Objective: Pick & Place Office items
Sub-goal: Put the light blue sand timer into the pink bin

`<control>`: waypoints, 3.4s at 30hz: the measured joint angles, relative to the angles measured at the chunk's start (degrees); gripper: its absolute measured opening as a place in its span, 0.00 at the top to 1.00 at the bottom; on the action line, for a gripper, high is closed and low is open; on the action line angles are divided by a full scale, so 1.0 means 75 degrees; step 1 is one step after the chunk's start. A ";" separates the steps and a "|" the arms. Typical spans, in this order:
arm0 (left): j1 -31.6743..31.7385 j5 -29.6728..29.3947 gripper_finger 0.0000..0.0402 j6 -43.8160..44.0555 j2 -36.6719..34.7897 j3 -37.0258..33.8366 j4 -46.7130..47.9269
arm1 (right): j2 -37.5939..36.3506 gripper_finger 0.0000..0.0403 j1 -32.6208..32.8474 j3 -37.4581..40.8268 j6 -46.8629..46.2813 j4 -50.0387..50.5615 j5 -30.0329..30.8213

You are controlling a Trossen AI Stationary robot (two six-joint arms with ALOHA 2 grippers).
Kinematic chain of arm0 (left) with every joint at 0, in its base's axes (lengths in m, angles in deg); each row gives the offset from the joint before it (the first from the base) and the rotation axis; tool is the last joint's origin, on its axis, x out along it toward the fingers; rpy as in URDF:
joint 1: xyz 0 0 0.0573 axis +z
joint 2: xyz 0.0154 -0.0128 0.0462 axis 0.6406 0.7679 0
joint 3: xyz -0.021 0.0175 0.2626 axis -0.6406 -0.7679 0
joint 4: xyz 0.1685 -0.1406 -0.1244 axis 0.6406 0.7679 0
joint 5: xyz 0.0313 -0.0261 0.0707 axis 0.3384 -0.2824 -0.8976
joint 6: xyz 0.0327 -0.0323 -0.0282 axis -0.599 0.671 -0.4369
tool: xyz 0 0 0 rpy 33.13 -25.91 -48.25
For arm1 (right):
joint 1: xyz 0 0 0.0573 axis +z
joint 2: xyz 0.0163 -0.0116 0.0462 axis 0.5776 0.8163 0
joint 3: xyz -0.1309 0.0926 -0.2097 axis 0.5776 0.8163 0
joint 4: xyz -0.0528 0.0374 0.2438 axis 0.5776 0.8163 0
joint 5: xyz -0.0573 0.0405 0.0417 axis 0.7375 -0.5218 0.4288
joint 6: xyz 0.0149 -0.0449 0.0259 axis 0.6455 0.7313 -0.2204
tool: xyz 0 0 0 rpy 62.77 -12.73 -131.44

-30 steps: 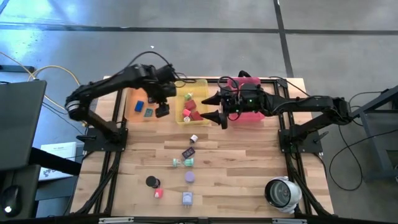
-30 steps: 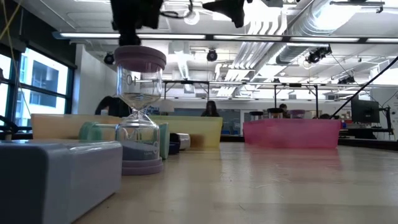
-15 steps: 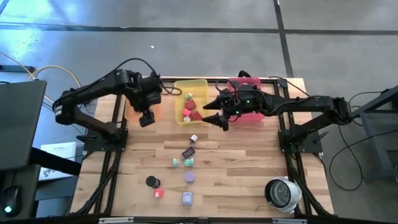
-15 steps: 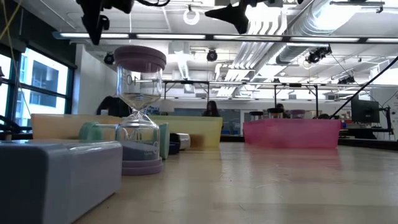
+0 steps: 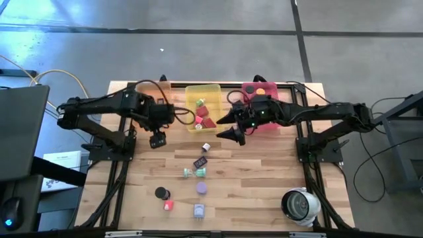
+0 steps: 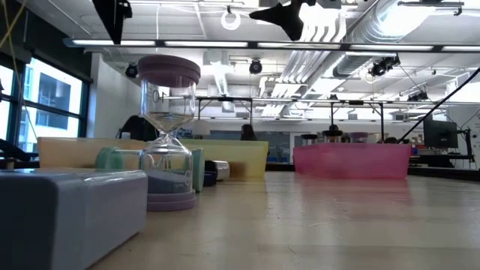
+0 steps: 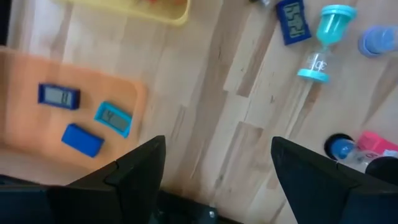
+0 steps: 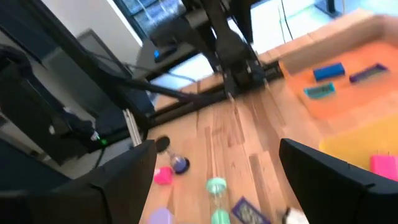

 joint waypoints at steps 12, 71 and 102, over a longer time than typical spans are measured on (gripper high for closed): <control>-0.1120 -0.0011 0.29 0.0199 0.0000 0.0000 -0.0761 | -0.0227 0.18 0.1235 0.0000 -0.0073 0.0603 0.1360; -0.4294 -0.1875 0.29 0.0312 0.1773 -0.0020 -0.3821 | -0.0102 0.18 0.4721 0.0000 -0.0790 -0.0575 0.5015; -0.3770 -0.1811 0.29 0.0783 0.3024 -0.1696 -0.4474 | -0.0788 0.18 0.4406 0.0000 -0.0452 0.0787 0.5057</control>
